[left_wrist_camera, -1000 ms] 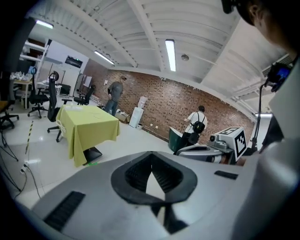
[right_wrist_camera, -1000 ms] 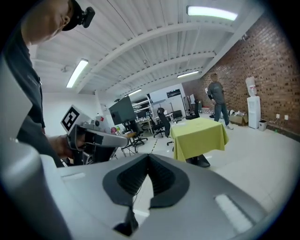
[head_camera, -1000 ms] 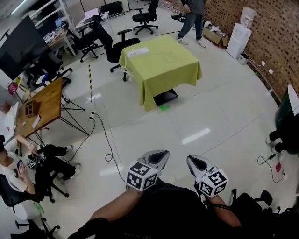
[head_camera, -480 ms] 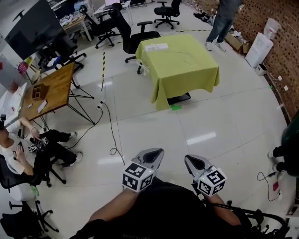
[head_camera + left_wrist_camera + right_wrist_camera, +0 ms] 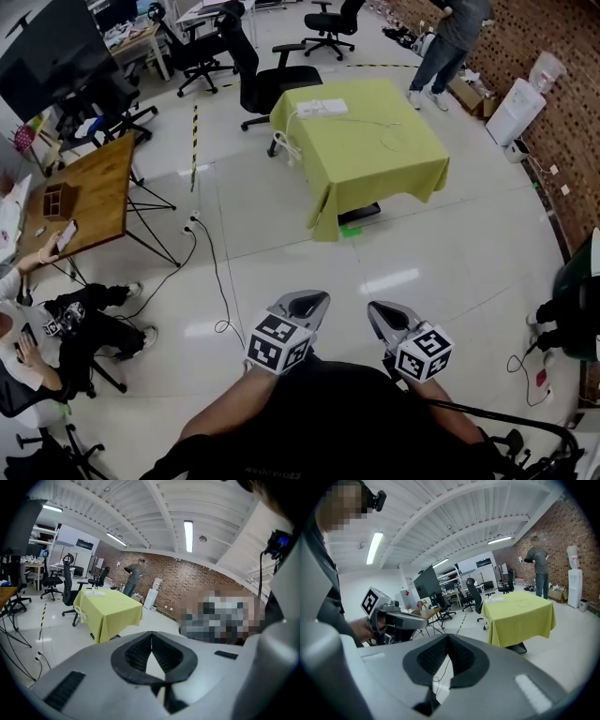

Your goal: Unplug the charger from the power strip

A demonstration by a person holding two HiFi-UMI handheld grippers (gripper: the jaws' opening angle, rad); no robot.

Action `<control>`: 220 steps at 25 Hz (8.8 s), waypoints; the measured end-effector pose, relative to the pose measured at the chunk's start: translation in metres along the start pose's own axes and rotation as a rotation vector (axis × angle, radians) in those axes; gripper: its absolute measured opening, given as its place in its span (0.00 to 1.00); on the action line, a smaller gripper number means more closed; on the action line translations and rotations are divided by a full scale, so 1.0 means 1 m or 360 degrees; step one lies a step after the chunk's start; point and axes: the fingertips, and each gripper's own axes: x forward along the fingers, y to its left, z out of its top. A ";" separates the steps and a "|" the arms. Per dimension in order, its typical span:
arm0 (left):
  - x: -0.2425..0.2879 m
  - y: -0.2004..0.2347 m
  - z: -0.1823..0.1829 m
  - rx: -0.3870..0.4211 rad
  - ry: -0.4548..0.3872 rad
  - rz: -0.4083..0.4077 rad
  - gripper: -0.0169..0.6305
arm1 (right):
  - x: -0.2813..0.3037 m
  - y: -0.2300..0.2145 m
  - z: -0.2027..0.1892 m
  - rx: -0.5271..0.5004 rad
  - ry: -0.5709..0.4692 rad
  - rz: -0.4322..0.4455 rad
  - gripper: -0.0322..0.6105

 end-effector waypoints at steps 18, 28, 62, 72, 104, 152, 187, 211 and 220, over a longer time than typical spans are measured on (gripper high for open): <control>0.005 0.165 0.062 -0.0070 -0.0082 -0.0001 0.04 | 0.155 -0.024 0.072 -0.0054 0.0083 -0.0054 0.05; 0.044 0.242 0.120 -0.0055 -0.0053 0.0220 0.04 | 0.242 -0.100 0.138 -0.0047 -0.0010 0.0143 0.05; 0.273 0.477 0.296 0.0105 0.0121 -0.0078 0.04 | 0.452 -0.332 0.277 0.0075 0.0054 -0.0199 0.05; 0.308 0.564 0.320 0.0239 0.0247 -0.0365 0.04 | 0.523 -0.371 0.302 0.0064 0.0167 -0.0458 0.05; 0.373 0.593 0.305 0.0155 0.0403 -0.0317 0.04 | 0.642 -0.475 0.239 -0.0045 0.0528 -0.0598 0.27; 0.386 0.466 0.287 0.0295 0.0487 -0.0463 0.04 | 0.415 -0.544 0.136 0.0868 0.0167 -0.0891 0.32; 0.337 0.448 0.290 0.0324 0.0386 -0.0738 0.04 | 0.366 -0.379 0.257 0.0454 -0.0190 -0.0981 0.05; 0.243 0.340 0.238 0.0131 0.0081 -0.0076 0.04 | 0.272 -0.314 0.225 0.0113 -0.0230 -0.0420 0.05; 0.225 0.359 0.256 0.0200 0.0133 -0.0147 0.04 | 0.284 -0.300 0.220 0.0295 -0.0300 -0.0528 0.05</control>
